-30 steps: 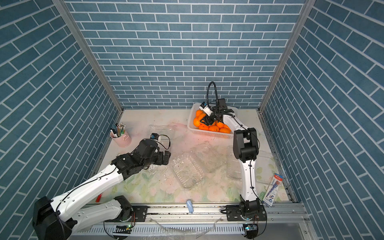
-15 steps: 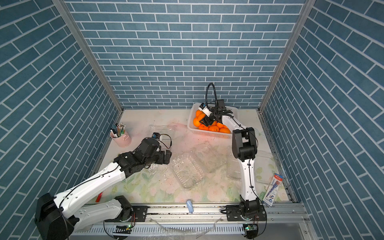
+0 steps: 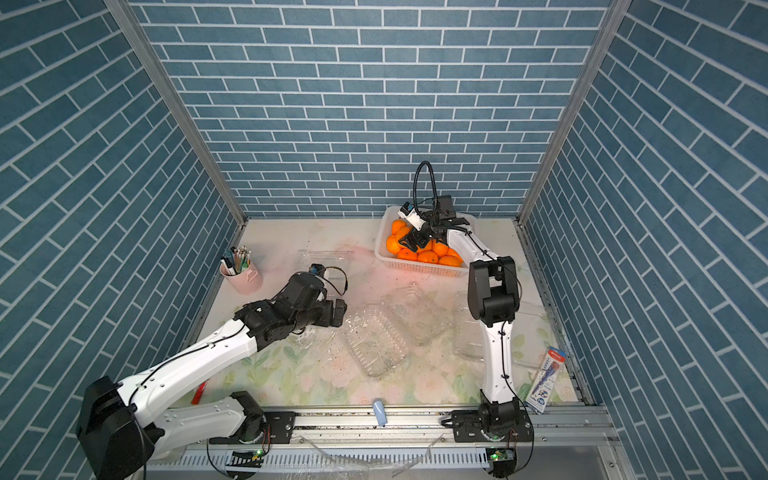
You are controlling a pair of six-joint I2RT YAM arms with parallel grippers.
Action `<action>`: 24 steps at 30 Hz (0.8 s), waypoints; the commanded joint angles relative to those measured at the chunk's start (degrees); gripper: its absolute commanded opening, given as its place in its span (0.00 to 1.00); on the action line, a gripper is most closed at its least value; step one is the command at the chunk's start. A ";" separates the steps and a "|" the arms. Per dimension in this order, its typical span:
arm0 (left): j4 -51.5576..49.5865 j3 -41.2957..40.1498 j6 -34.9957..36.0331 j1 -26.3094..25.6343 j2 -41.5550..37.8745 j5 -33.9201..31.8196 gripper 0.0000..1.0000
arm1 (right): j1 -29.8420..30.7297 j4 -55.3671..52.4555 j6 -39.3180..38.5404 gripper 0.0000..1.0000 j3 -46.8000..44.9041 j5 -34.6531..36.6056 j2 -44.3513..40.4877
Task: Take oranges out of containers
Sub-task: Place the orange in the basket.
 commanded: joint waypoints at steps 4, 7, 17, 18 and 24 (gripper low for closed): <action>0.03 0.50 0.11 0.35 -1.31 0.28 0.99 | 0.64 4.81 9.61 0.88 -2.86 -5.35 -8.77; 0.38 0.23 0.02 0.35 -1.48 0.42 0.99 | 1.32 6.43 20.13 0.77 -0.99 -0.81 -8.65; 0.34 -0.69 -0.36 0.35 -2.65 0.54 0.99 | 1.35 -0.97 46.26 0.31 10.97 1.87 0.97; 0.30 -0.71 -0.40 0.35 -2.74 0.53 0.99 | 1.39 -1.22 47.23 0.30 11.16 1.96 1.56; 0.26 -1.12 -0.61 0.34 -3.06 0.63 0.99 | 1.74 -4.41 48.66 0.26 12.78 2.34 4.90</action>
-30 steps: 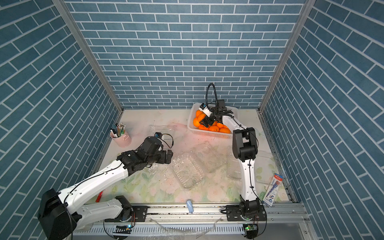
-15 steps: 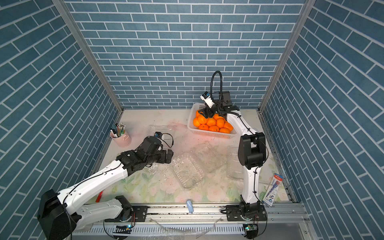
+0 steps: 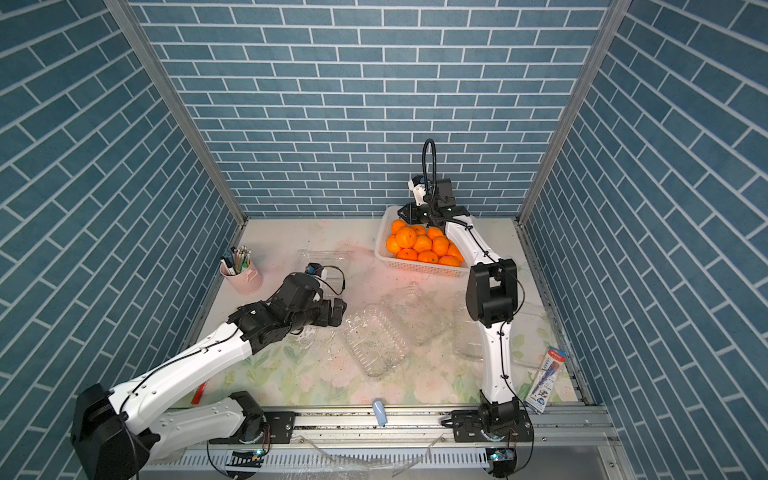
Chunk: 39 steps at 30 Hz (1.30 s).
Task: Take oranges out of containers
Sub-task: Place the orange in the basket.
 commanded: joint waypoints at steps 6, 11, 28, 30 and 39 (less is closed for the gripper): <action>0.19 -1.18 -0.61 0.30 -0.80 0.08 0.99 | 0.70 -9.69 -0.13 0.24 2.83 2.30 2.41; 0.57 -1.25 -0.71 0.34 -0.59 0.33 0.99 | 1.04 -7.02 -4.26 0.23 -4.88 4.82 -1.34; 0.66 -0.33 -1.49 0.26 0.41 1.31 0.99 | -2.30 5.89 -11.44 0.22 -15.18 7.09 -2.50; 0.59 -0.09 -1.51 0.26 0.70 1.43 0.99 | -2.55 4.14 -12.69 0.22 -12.33 6.70 -1.42; 0.32 0.18 -1.54 0.17 0.81 1.07 0.99 | -2.55 2.91 -15.69 0.23 -12.29 5.58 -1.64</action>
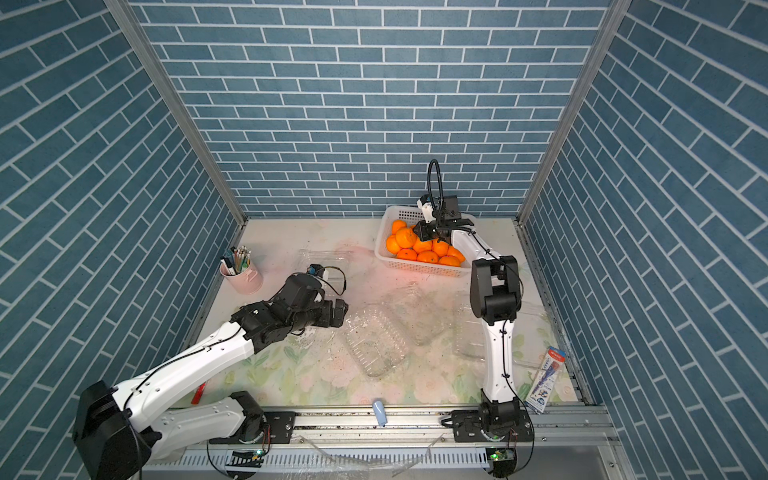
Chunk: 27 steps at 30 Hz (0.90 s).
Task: Take oranges out of containers
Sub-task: Place the orange in the basket, then reset both arms
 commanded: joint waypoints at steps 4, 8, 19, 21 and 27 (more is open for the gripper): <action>-0.26 1.02 0.32 0.17 -0.44 -0.89 0.99 | 0.70 -0.04 0.47 0.30 -4.78 3.19 -6.26; -1.05 2.26 2.01 0.26 -0.43 -2.55 0.99 | 0.75 -2.49 3.35 0.40 -6.67 8.31 -11.69; 1.31 2.83 9.99 1.01 -2.40 -15.52 0.99 | 0.70 -0.12 5.30 0.99 -29.11 23.77 -37.37; 3.27 1.28 10.57 2.32 -3.76 -18.67 0.99 | 0.66 2.05 5.33 0.99 -35.34 27.10 -43.28; 11.16 -6.29 12.32 9.77 -8.81 -24.26 0.99 | 0.66 10.35 4.89 0.99 -53.05 37.12 -58.33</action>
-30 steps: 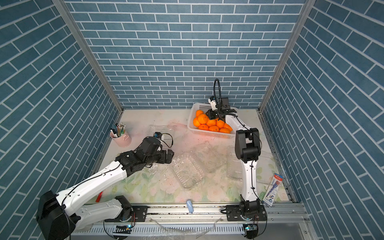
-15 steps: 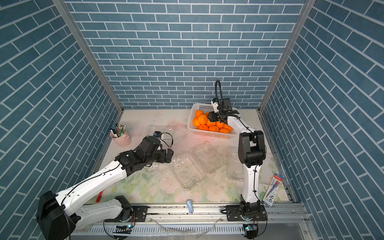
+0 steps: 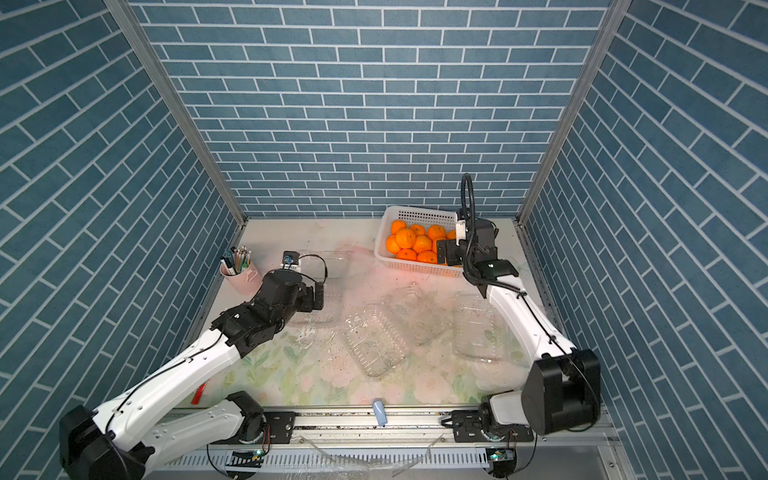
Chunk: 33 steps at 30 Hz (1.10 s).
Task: Take oranges out of containers
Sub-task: Reset both arms
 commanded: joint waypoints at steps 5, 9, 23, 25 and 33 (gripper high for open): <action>17.15 -15.08 9.44 5.78 -7.77 -5.03 0.99 | -0.04 17.29 -0.60 0.98 -20.78 16.62 -13.09; 24.12 -22.16 11.75 6.75 -13.26 -5.18 0.99 | -0.04 35.76 -5.69 0.99 -35.50 17.17 -17.18; 44.66 -31.76 18.11 15.74 -9.41 -4.89 0.99 | -7.23 67.57 -7.75 0.99 -43.21 16.20 9.22; 48.08 -31.64 18.14 18.54 -4.58 -3.24 0.99 | -10.89 69.28 -4.61 0.99 -43.98 12.22 9.94; 68.99 -31.68 21.47 24.67 15.83 2.43 0.99 | -14.80 64.48 -2.96 0.99 -39.94 3.03 13.65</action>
